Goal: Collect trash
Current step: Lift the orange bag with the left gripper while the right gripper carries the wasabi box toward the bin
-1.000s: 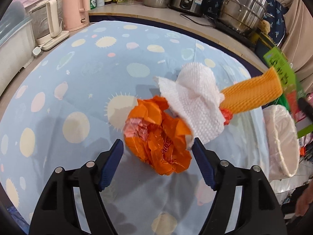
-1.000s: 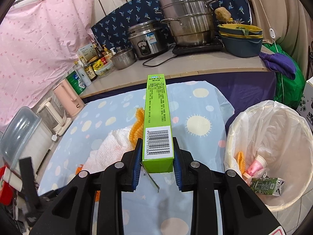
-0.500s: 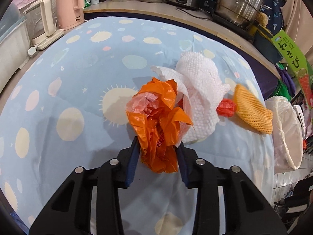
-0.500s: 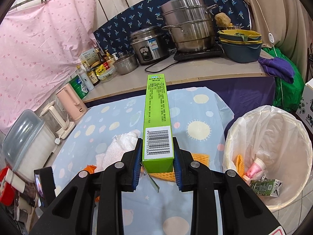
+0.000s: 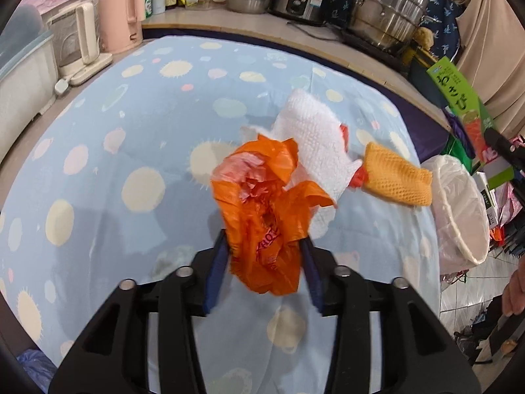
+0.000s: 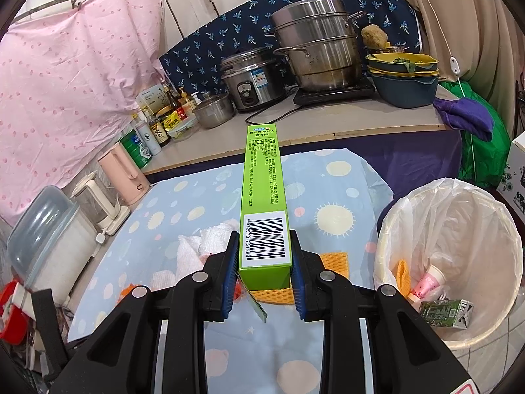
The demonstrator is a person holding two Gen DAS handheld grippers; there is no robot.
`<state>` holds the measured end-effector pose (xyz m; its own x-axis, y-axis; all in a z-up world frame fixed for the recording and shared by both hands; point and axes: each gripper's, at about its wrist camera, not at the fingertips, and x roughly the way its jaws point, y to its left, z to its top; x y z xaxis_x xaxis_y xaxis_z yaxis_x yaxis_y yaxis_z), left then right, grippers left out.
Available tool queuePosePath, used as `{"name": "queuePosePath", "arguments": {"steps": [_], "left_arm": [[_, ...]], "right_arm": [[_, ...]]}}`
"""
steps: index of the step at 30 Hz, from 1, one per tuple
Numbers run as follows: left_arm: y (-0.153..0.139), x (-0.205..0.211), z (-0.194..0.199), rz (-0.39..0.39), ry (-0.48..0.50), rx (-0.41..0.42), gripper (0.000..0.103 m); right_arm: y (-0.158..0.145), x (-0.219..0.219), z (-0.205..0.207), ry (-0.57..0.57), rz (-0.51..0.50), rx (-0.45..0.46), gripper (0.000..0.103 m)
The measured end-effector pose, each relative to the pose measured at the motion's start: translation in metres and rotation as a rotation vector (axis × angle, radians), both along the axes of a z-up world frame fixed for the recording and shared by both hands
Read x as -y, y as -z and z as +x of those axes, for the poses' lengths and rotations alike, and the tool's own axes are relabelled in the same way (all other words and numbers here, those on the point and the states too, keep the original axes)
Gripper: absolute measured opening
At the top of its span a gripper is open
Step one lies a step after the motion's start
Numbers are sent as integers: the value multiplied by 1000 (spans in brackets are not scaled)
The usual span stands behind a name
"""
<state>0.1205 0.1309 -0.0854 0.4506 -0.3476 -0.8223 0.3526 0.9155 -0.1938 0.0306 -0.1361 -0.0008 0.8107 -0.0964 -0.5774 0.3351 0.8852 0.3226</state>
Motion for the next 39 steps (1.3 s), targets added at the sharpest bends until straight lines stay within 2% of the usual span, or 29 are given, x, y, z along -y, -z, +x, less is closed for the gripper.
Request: {"name": "queuePosePath", "arguments": {"steps": [5, 12, 14, 16, 29, 39], "left_arm": [[15, -12, -1, 9, -28, -60, 44], [20, -13, 8, 2, -67, -64, 43], [21, -13, 10, -7, -61, -75, 31], [17, -13, 10, -22, -58, -72, 28], [-55, -13, 15, -89, -69, 81, 26], [-105, 56, 4, -144, 56, 174, 26]], "right_arm": [[0, -1, -3, -2, 1, -2, 27], [1, -7, -8, -16, 1, -2, 27], [0, -10, -10, -18, -2, -1, 27], [-1, -11, -12, -19, -6, 3, 27], [-15, -3, -27, 5, -11, 42, 27], [-27, 12, -51, 45, -17, 76, 27]]}}
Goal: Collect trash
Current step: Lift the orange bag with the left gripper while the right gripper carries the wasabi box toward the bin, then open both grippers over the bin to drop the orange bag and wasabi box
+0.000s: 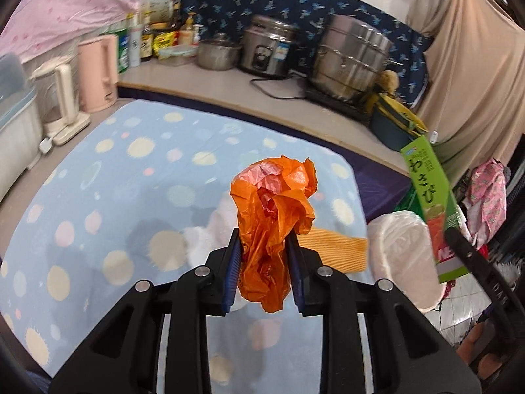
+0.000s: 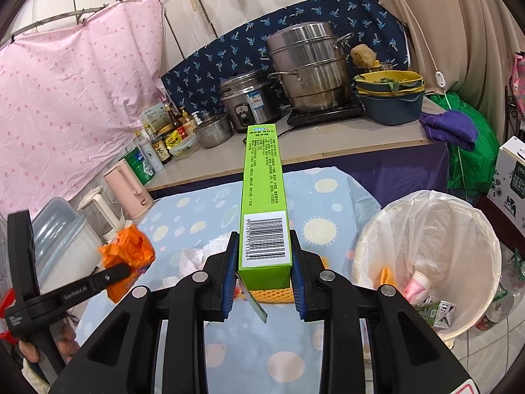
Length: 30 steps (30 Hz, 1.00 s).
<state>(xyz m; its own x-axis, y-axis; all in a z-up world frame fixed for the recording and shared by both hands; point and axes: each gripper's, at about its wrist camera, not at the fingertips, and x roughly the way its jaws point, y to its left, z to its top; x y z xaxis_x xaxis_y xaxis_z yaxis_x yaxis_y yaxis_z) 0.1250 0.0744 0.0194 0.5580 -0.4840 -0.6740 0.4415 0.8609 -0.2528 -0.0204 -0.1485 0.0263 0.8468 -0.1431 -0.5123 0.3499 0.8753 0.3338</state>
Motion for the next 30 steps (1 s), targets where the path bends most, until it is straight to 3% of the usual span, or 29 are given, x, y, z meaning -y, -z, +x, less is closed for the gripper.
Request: {"name": "queuePosePath", "arguments": {"steps": [11, 20, 30], "left_arm": [[-19, 102, -28, -18, 172, 34, 26], [-3, 171, -52, 17, 274, 14, 26], [15, 222, -73, 53, 346, -5, 26]], "right_arm": [[1, 41, -39, 103, 10, 10, 27], [19, 80, -72, 199, 46, -11, 27], [48, 110, -94, 281, 89, -59, 27]]}}
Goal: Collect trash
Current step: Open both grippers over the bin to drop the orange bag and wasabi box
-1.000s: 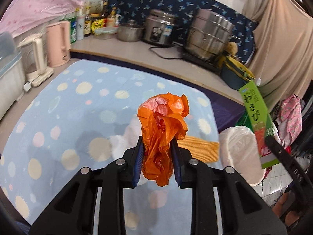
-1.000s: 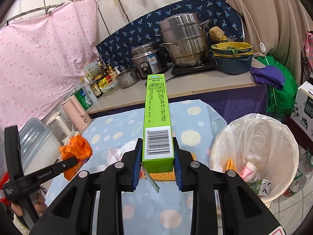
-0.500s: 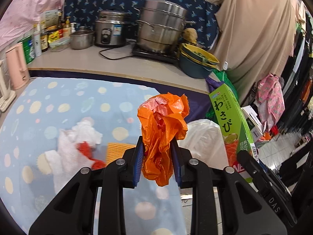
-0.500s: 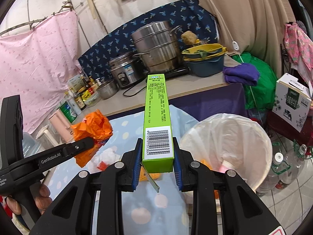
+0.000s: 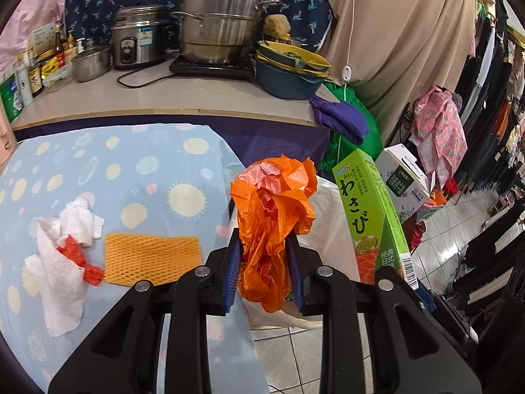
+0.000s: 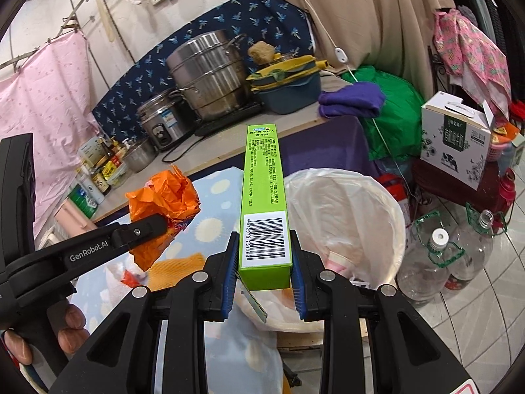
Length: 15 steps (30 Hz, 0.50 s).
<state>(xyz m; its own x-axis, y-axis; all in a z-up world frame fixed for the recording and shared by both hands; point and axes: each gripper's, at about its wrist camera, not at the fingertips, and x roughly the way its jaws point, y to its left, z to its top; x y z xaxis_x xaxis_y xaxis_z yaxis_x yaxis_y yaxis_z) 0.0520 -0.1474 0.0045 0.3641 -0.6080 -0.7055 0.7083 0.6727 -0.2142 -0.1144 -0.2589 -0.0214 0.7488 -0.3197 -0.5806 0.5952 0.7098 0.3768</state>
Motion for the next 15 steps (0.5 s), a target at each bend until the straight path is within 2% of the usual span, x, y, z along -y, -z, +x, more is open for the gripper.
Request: {"name": "queuePosePath", "arguments": {"steps": [15], "left_arm": [[28, 35, -9, 49, 38, -30, 26]], "right_arm": [[28, 20, -4, 48, 38, -57, 27]]}}
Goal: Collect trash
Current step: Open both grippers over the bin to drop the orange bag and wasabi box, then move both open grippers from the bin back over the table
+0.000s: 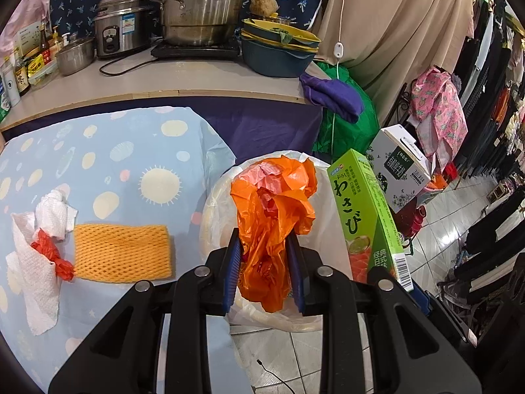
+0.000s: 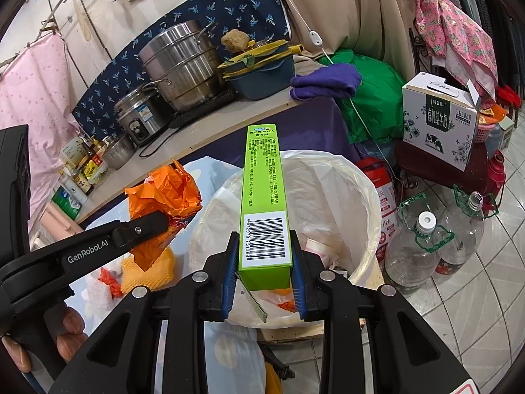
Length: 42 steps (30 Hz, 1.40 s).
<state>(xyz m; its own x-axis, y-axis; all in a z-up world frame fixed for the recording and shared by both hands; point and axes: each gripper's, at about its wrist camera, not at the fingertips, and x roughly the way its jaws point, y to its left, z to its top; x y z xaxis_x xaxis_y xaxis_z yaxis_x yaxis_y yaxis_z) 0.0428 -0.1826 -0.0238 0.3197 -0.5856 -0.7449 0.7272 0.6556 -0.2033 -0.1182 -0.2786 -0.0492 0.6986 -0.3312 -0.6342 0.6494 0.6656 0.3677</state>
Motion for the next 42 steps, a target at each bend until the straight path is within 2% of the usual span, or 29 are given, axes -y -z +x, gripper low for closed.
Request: {"name": "queuePosePath", "arguments": {"steps": [8, 12, 15, 18, 27, 31, 42], "left_arm": [[9, 10, 1, 20, 3, -2, 30], [13, 11, 2, 34, -3, 0, 44], [13, 9, 3, 33, -11, 11, 48], [11, 6, 3, 29, -22, 23, 57], [4, -2, 8, 15, -41, 26, 60], [2, -9, 12, 10, -55, 23, 60], [-4, -43, 33, -4, -137, 21, 60]], "right_arm": [[7, 6, 5, 14, 9, -20, 28], [6, 5, 4, 31, -2, -17, 32], [5, 6, 3, 35, 0, -14, 32], [3, 6, 3, 32, -4, -9, 32], [-10, -3, 8, 16, -27, 5, 37], [-14, -8, 11, 12, -35, 10, 42], [-24, -31, 34, -42, -63, 2, 45]]}}
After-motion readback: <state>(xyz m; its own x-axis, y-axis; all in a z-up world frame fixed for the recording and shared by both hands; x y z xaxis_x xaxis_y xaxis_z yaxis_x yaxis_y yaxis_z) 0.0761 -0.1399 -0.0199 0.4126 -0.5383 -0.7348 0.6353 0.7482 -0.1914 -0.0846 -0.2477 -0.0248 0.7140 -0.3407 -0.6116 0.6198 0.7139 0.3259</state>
